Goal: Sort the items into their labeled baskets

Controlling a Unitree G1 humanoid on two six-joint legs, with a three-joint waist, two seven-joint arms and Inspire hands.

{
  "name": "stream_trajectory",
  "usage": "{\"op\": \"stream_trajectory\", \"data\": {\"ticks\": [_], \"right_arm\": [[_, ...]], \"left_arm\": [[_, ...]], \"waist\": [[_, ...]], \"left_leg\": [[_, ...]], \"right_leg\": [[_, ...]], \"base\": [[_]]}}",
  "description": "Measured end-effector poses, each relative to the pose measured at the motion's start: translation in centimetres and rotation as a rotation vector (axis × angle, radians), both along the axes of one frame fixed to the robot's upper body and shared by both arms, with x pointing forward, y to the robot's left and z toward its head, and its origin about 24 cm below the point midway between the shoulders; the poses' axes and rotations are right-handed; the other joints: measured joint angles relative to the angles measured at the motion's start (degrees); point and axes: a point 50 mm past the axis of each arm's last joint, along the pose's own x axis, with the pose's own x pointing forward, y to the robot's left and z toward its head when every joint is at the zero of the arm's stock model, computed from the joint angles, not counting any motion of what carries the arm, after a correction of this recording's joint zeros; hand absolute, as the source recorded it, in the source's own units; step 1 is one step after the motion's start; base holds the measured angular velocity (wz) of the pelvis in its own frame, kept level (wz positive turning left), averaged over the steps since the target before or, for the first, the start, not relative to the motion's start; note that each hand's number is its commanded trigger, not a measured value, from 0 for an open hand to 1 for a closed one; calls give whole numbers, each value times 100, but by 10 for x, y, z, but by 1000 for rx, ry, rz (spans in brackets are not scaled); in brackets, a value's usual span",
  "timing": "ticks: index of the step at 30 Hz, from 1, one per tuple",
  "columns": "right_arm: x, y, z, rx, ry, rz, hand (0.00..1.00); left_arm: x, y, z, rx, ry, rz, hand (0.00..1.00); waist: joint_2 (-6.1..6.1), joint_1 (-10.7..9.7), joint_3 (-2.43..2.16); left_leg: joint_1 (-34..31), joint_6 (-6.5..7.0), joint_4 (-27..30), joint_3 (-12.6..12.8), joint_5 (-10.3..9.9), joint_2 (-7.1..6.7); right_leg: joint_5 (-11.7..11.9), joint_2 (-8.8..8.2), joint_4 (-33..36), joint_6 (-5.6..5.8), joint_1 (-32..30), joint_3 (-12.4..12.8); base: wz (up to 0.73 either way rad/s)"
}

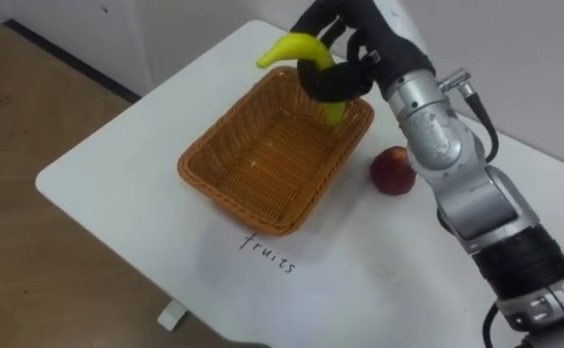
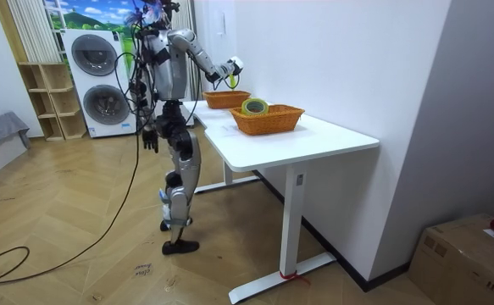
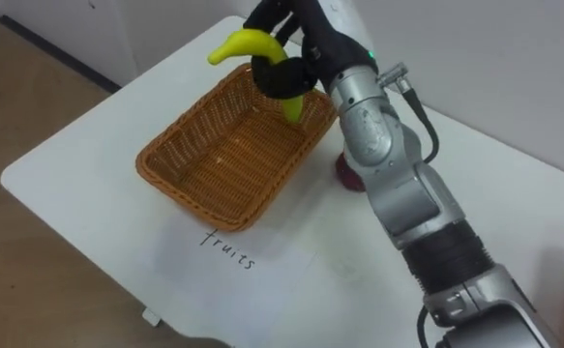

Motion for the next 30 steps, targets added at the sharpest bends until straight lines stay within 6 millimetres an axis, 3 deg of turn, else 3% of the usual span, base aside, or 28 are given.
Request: {"op": "stream_trajectory", "data": {"ticks": [4,6,7,8,9,10,11,25,30], "right_arm": [[4,-4,-9,-8,36,-28,100],[5,-6,-12,-11,46,-38,86],[5,-6,-13,-12,48,-41,71],[6,-7,-13,-13,51,-45,63],[7,-7,-14,-14,53,-47,42],[7,-8,-14,-14,54,-50,7],[7,-7,-14,-15,54,-50,0],[6,-4,-20,-38,67,-39,0],[8,-9,-30,-59,112,-60,0]], "left_arm": [[1,-1,0,-4,9,-18,0],[1,0,0,-4,9,-19,0],[1,-1,0,-4,9,-19,0],[2,-1,0,-4,6,-20,0],[3,-1,0,-4,4,-20,0],[4,-1,0,-4,-1,-22,0],[5,-1,1,-3,-4,-23,0],[15,-6,4,-12,-57,-41,0],[16,-7,4,-15,-62,-44,0]], "waist": [[2,78,1],[4,132,1],[4,145,0],[4,165,0],[4,175,0],[4,181,0],[4,181,0],[-10,175,-12],[-51,165,-34]], "left_leg": [[-21,18,5,-22,21,-33],[-29,24,0,-21,24,-46],[-29,24,-2,-21,24,-48],[-29,25,-5,-20,25,-50],[-30,25,-5,-20,25,-51],[-29,26,-5,-15,25,-57],[-30,26,-6,-11,25,-64],[-21,31,-9,-20,28,-62],[3,39,-9,-22,33,-67]], "right_leg": [[-2,-26,0,3,2,-53],[-2,-37,0,4,-6,-56],[-2,-38,1,4,-6,-56],[-2,-38,1,4,-6,-58],[-2,-38,1,4,-5,-60],[-2,-38,1,4,-5,-63],[-2,-36,1,4,-5,-63],[-3,-49,0,5,4,-32],[-4,-93,1,7,27,-38]], "base": [[4],[0],[0],[0],[0],[0],[0],[0],[-1]]}}
